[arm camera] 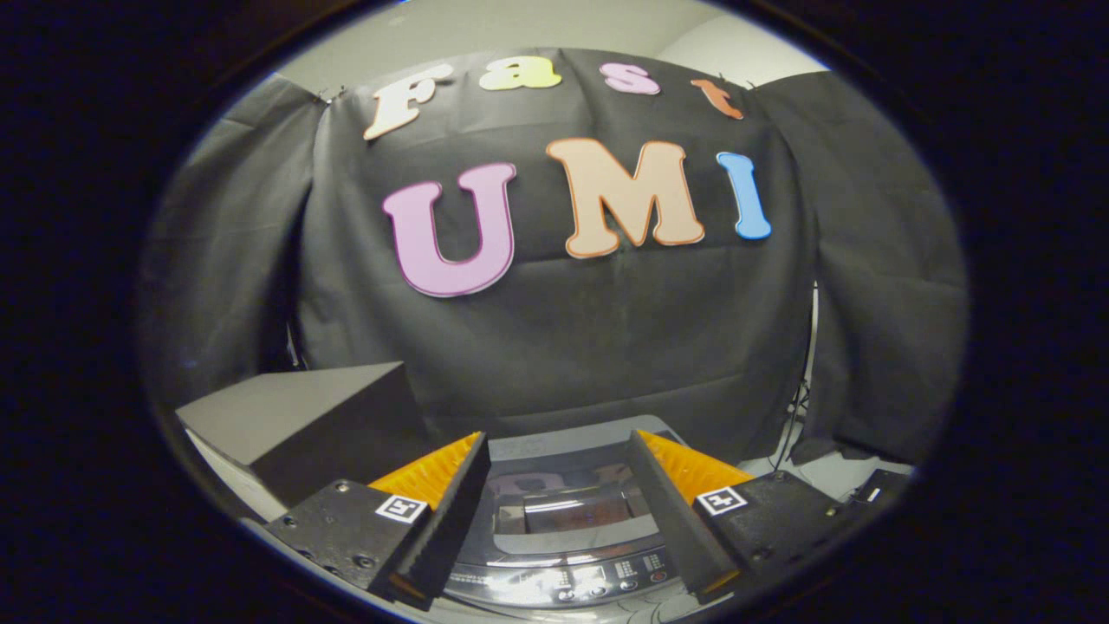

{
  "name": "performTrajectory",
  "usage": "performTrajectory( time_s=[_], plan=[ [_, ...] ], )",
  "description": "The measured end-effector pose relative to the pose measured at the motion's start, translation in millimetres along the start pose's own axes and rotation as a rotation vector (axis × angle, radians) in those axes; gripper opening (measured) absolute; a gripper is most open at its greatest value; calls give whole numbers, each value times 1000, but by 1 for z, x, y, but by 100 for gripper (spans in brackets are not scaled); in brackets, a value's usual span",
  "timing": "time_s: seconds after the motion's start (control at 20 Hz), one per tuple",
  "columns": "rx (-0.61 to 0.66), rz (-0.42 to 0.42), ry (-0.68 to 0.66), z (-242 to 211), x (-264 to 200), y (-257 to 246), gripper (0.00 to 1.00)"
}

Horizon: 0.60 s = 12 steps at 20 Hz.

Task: Put the clothes into the washing machine and then close the washing machine lid.

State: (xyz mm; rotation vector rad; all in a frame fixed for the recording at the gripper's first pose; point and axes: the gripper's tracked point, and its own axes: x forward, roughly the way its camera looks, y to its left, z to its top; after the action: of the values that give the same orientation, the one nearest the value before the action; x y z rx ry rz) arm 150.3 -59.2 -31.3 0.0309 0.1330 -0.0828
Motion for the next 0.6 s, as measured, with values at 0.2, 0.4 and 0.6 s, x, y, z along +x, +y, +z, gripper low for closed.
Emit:
performTrajectory(
  time_s=[0.2, 0.4, 0.6],
  plan=[
    [17, 54, -42, 13, -53, 0, 97],
    [-18, 88, -86, 23, -96, -3, 97],
    [-47, 115, -140, 26, -131, -2, 97]
  ],
)
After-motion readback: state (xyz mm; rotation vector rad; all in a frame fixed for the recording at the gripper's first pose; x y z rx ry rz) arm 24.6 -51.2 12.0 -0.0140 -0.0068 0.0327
